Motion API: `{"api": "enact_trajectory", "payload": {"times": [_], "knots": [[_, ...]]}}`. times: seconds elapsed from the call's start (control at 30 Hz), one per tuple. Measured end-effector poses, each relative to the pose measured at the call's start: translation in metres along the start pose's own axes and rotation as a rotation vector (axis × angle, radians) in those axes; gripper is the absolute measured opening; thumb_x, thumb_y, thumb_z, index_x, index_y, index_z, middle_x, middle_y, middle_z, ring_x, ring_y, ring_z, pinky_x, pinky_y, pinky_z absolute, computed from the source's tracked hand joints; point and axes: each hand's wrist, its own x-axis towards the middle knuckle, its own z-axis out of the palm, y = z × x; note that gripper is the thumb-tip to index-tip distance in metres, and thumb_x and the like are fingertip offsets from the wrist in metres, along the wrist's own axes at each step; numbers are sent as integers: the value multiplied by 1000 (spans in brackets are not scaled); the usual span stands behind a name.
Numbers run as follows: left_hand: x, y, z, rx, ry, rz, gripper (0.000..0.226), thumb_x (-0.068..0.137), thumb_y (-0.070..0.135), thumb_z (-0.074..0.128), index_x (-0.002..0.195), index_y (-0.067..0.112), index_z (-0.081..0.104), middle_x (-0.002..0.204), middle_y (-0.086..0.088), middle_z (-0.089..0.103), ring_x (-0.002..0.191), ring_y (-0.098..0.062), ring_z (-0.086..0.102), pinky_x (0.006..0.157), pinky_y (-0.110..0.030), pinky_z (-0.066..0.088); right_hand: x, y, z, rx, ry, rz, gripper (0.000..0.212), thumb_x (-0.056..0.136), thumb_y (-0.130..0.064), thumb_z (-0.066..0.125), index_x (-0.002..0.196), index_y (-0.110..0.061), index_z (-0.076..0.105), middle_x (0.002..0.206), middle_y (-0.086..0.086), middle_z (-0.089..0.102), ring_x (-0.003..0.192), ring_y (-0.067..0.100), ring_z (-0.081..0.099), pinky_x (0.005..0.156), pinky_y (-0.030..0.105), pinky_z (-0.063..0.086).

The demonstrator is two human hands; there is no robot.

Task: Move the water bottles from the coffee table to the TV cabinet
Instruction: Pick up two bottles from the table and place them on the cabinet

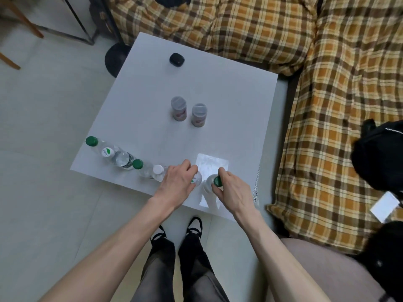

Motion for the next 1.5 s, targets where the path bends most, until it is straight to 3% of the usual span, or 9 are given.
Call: {"api": "enact_trajectory", "payload": {"times": [0.13, 0.37, 0.53, 0.7, 0.83, 0.97, 1.13, 1.3, 1.5], "knots": [[-32, 11, -57, -138, 106, -21, 25, 96, 22, 68, 119, 12, 62, 115, -7, 57, 97, -30, 60, 85, -34, 41, -16, -15, -44, 33, 128, -33, 31, 93, -37, 59, 88, -14, 38, 70, -5, 46, 67, 27, 46, 54, 35, 25], [-128, 14, -168, -316, 417, -165, 19, 91, 26, 70, 105, 18, 61, 104, 3, 56, 88, -21, 59, 75, -36, 46, -41, -80, -155, 20, 249, -187, 33, 82, -41, 65, 85, -18, 42, 64, -1, 52, 66, 31, 50, 48, 32, 23], [-207, -9, -225, -360, 650, -291, 21, 89, 33, 72, 100, 31, 54, 97, 13, 56, 90, -11, 61, 74, -31, 49, -59, -150, -228, 22, 390, -406, 32, 77, -47, 61, 78, -22, 41, 55, -4, 46, 54, 22, 49, 46, 30, 30], [-281, -46, -259, -348, 872, -414, 23, 86, 34, 77, 96, 32, 57, 94, 16, 56, 91, -6, 61, 75, -21, 46, -72, -256, -262, 64, 456, -652, 27, 74, -36, 68, 74, -17, 48, 48, -3, 46, 45, 19, 47, 42, 34, 41], [-343, -87, -276, -327, 1011, -496, 21, 87, 34, 78, 95, 31, 59, 92, 13, 57, 89, -8, 62, 76, -26, 47, -85, -341, -254, 55, 449, -833, 25, 77, -37, 64, 75, -15, 51, 50, 0, 51, 46, 20, 52, 45, 40, 47], [-404, -130, -279, -351, 1103, -602, 19, 87, 37, 75, 94, 30, 59, 94, 13, 59, 91, -8, 60, 77, -24, 47, -94, -423, -225, 66, 403, -962, 26, 77, -37, 66, 76, -15, 51, 51, -2, 43, 48, 18, 49, 44, 32, 36], [-482, -190, -274, -328, 1204, -734, 22, 86, 37, 77, 95, 29, 59, 94, 15, 60, 89, -7, 59, 77, -22, 46, -105, -527, -175, 46, 337, -1038, 27, 76, -43, 67, 82, -22, 51, 59, -1, 55, 59, 26, 56, 52, 35, 47], [-545, -243, -265, -335, 1275, -890, 21, 86, 37, 76, 94, 29, 58, 95, 15, 59, 92, -2, 58, 76, -12, 41, -111, -616, -130, 29, 284, -1181, 27, 79, -45, 67, 84, -24, 50, 61, -5, 55, 59, 24, 52, 50, 29, 36], [-608, -311, -258, -328, 1336, -1073, 20, 87, 36, 75, 96, 27, 60, 99, 14, 61, 88, -6, 59, 79, -33, 51, -113, -730, -83, 33, 157, -1345, 27, 80, -45, 66, 87, -23, 52, 63, -7, 54, 63, 23, 56, 52, 30, 42]]}}
